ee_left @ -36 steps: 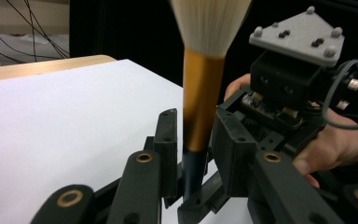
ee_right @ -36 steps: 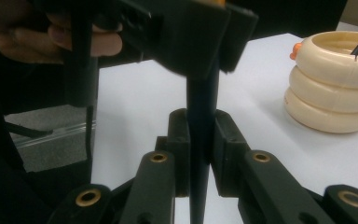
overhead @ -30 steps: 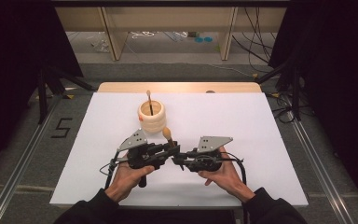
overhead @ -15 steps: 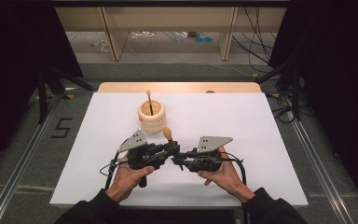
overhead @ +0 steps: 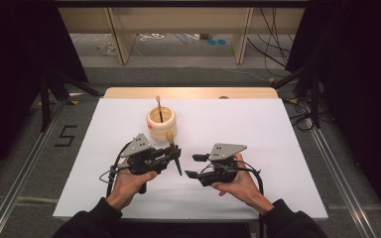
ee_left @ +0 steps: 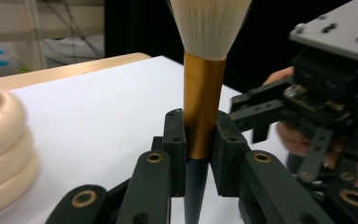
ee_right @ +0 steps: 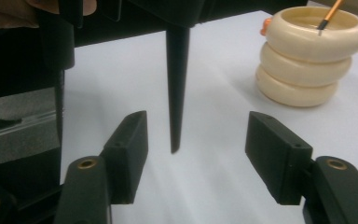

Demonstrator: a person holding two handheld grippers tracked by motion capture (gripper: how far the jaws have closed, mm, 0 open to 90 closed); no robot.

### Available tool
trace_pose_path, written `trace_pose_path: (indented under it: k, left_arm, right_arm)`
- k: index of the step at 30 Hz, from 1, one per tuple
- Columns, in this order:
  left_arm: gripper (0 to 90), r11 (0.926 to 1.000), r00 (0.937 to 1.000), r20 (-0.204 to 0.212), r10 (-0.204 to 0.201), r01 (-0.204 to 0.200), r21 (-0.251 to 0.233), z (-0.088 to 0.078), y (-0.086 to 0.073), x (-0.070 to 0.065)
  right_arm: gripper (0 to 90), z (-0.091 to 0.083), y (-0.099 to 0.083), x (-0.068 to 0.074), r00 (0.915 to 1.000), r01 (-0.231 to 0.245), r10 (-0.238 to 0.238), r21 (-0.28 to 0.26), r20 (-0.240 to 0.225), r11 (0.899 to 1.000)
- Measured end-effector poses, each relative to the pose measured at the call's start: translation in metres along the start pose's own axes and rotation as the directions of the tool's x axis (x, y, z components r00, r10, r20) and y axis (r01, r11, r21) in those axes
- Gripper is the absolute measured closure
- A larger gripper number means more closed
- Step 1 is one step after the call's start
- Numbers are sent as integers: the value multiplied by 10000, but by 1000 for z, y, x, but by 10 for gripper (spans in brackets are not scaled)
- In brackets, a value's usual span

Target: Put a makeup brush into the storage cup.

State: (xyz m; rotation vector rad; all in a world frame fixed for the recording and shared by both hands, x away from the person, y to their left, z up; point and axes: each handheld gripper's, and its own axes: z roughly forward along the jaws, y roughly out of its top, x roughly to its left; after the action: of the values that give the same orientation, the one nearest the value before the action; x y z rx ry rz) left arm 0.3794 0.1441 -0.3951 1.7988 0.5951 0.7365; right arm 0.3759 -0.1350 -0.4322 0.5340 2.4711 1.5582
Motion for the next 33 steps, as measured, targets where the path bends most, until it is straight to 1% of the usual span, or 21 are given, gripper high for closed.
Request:
trace_pose_path:
  k: [1, 3, 4, 7, 8, 9, 10, 12, 14, 16, 17, 20, 21, 22, 23, 24, 25, 28, 29, 33]
  left_arm:
    - [776, 9999, 9998, -189, 15, -13, 104, -1, 0, 1]
    - [776, 9997, 9997, -244, 33, -27, 258, -1, -1, 4]
    - [776, 9996, 9996, -266, 36, -28, 295, -2, -1, 5]
    - [776, 9990, 9995, -313, 81, -68, 432, -2, -3, 11]
    - [776, 9991, 10000, -54, -9, 11, 415, -1, -3, 11]
    - [776, 9989, 10000, 6, 8, -9, 472, -2, -3, 13]
    - [777, 9990, 10000, 50, -58, 56, 444, -2, -3, 14]
    - [776, 9989, 9998, 155, -121, 114, 446, -2, -3, 17]
    - [776, 9987, 9997, 213, -151, 141, 481, -3, -2, 20]
    - [776, 9985, 9998, 158, -147, 139, 528, -3, -2, 23]
    - [776, 9984, 9997, 156, -163, 154, 546, -3, -2, 24]
    - [776, 9984, 9998, 106, -152, 146, 552, -3, -2, 28]
    - [776, 9982, 9999, 88, -143, 137, 590, -4, -2, 29]
    - [776, 9981, 9998, 104, -153, 146, 595, -4, -2, 31]
    - [776, 9981, 9999, 49, -153, 150, 595, -4, -1, 32]
    - [776, 9980, 9998, 89, -160, 154, 618, -4, -1, 34]
    - [776, 9980, 9998, 87, -171, 165, 607, -4, -1, 35]
    - [776, 9979, 9998, 51, -187, 183, 618, -4, 0, 39]
    - [776, 9978, 9998, 63, -196, 191, 633, -4, 1, 40]
    - [776, 9980, 9997, 39, -261, 258, 584, -4, 2, 44]
  right_arm:
    - [382, -2, 0, -1, 10000, 9, -10, 39, 71, 10000]
    - [369, -5, 0, -2, 9997, -76, 74, 89, 214, 9999]
    - [369, -6, -1, -3, 9997, -100, 98, 129, 209, 9999]
    - [354, -7, -2, -4, 9992, -18, 12, 170, 390, 9999]
    - [349, -7, -2, -3, 9992, -99, 92, 175, 398, 9998]
    - [342, -7, -3, -3, 9990, -103, 96, 165, 428, 9998]
    - [328, -8, -3, -3, 9989, -94, 86, 177, 454, 9998]
    - [301, -8, -3, -3, 9980, -255, 246, 150, 577, 9996]
    - [289, -10, -3, -4, 9976, -309, 298, 167, 628, 9994]
    - [268, -11, -4, -4, 9963, -365, 362, 32, 781, 9993]
    - [259, -13, -4, -4, 9958, -464, 450, 155, 794, 9988]
    - [223, -15, -5, -3, 9938, -444, 439, 30, 1026, 9990]
    - [217, -16, -5, -2, 9931, -564, 554, 63, 1031, 9984]
    - [210, -17, -6, -3, 9930, -519, 512, 38, 1068, 9986]
    - [202, -18, -6, -2, 9921, -617, 614, 0, 1092, 9981]
    - [197, -19, -6, -2, 9912, -666, 662, -1, 1148, 9978]
    - [195, -19, -7, -2, 9901, -636, 646, -115, 1246, 9979]
    - [195, -23, -8, -3, 9881, -739, 748, -123, 1347, 9972]
    - [194, -25, -9, -3, 9868, -768, 761, -2, 1429, 9970]
    - [195, -28, -11, -3, 9843, -753, 743, 4, 1599, 9972]
